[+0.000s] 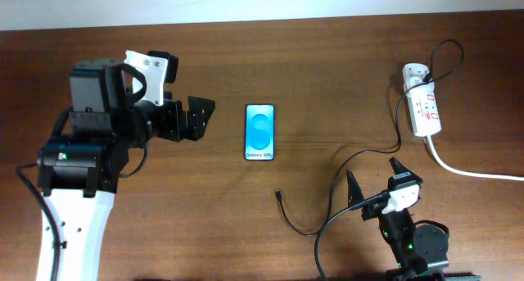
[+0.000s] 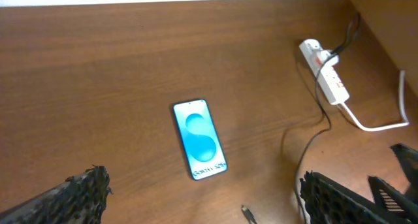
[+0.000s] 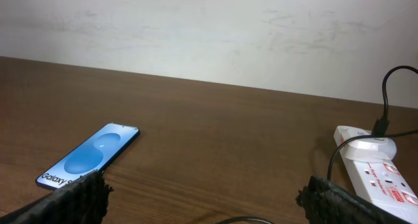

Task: Plug charger to phone and switch on socket
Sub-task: 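Raise the left arm and move its gripper above the blue phone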

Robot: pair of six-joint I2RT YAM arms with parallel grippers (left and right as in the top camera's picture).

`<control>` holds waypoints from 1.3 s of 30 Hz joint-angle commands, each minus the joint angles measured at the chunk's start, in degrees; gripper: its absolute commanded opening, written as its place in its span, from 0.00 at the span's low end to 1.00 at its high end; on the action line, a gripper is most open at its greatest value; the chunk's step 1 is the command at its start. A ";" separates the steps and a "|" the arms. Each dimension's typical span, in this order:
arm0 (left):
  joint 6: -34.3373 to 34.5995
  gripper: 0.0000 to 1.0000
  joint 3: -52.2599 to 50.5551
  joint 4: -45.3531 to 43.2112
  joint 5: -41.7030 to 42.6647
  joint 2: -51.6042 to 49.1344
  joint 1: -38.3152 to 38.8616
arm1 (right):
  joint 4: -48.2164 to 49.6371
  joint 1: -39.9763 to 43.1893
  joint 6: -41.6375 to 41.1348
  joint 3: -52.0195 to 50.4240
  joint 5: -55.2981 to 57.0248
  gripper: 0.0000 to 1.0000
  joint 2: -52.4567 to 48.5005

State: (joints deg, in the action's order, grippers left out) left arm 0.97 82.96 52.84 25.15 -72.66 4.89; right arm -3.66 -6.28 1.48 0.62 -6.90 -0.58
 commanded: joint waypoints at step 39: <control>10.34 0.99 22.45 22.49 -19.02 -32.61 8.63 | -0.35 0.42 -0.39 -0.31 0.11 0.98 0.37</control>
State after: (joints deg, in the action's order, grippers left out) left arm 10.41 104.53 75.61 6.98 -104.79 13.39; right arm -3.66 -6.28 1.50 0.62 -6.90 -0.58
